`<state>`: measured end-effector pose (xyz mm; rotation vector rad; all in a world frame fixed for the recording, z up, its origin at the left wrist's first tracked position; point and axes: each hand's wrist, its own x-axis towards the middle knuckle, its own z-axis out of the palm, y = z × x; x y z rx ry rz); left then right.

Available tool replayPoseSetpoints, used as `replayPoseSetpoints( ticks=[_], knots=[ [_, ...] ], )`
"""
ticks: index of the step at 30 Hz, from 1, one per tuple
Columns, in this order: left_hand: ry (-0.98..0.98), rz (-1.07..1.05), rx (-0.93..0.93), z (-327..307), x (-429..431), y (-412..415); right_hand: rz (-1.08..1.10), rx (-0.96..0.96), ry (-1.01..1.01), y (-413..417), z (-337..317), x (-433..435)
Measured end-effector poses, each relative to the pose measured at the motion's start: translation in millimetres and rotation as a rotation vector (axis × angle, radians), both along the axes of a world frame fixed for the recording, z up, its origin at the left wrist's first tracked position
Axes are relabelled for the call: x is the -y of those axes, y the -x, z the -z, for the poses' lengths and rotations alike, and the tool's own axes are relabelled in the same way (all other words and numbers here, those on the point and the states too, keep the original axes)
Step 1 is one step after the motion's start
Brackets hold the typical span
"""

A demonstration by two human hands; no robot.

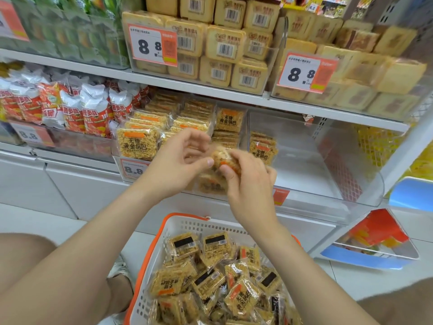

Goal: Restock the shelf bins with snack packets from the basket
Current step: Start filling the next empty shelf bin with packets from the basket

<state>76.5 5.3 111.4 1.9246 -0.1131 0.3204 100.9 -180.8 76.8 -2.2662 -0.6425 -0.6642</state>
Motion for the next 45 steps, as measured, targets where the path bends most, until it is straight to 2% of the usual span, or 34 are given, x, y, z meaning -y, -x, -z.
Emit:
replayPoseSetpoints(
  ticks=[2, 4, 7, 12, 20, 25, 32, 39, 45],
  knots=[
    [-0.277, -0.125, 0.108, 0, 0, -9, -0.001, 0.068, -0.162, -10, -11, -4],
    [-0.629, -0.236, 0.216, 5, -1, -17, -0.001, 0.140, -0.185, -28, -19, -10],
    [-1.019, -0.291, 0.196, 12, 1, -29, 0.049, 0.214, -0.009, -67, -24, -23],
    [-1.217, -0.291, -0.028, 20, 5, -50, 0.244, 0.288, 0.433, -120, -30, -41],
    [-1.329, -0.331, -0.062, 17, 9, -63, 0.328, 0.151, 0.764, -166, -32, -64],
    [-1.346, -0.335, -0.040, 17, 7, -64, 0.409, 0.089, 0.788, -197, -32, -82],
    [-1.338, -0.335, -0.045, 16, 8, -66, 0.343, -0.166, 0.843, -227, -29, -95],
    [-1.321, -0.340, -0.061, 16, 11, -66, 0.342, -0.124, 0.867, -235, -24, -88],
    [-1.319, -0.331, -0.066, 17, 12, -70, 0.385, -0.082, 0.811, -244, -21, -92]
  ],
)
